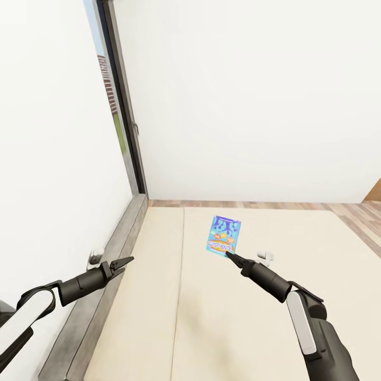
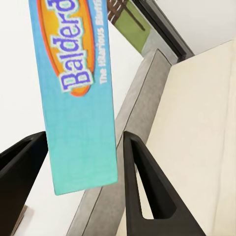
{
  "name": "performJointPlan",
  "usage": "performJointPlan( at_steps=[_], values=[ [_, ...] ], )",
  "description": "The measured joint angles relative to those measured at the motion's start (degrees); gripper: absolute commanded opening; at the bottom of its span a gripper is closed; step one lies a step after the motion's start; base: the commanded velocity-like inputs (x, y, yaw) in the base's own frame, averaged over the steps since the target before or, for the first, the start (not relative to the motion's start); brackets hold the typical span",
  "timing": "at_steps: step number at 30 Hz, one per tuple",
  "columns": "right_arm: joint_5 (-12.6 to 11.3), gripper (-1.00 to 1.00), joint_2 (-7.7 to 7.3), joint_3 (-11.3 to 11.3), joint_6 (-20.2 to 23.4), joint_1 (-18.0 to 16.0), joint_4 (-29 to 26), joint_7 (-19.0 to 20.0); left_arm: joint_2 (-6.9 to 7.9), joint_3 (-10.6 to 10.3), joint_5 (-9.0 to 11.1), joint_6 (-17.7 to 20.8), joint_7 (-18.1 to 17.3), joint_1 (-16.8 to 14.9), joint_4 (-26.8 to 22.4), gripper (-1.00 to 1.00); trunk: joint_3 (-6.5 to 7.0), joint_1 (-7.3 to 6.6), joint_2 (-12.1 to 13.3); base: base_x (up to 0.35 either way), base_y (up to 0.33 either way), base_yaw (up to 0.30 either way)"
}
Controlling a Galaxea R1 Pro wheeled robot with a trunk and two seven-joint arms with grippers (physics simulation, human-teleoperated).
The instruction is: Put all the toys in the child's room - the three board games (two on the bed and one on the table), the two jigsaw puzzles on the table, and the tennis ball on the table - inside the toy box on the table in the child's room.
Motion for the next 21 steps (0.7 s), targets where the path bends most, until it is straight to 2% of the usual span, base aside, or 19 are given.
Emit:
performJointPlan(
  at_steps=[21],
  values=[
    [0.22, -1.00, 0.09, 0.09, -0.85, 0.00, 0.09, -0.62, 0.00, 0.04, 0.03, 0.00, 0.07, 0.00, 0.05, 1.00, 1.98, 0.00, 0.01, 0.000, 0.000, 0.000]
  ],
)
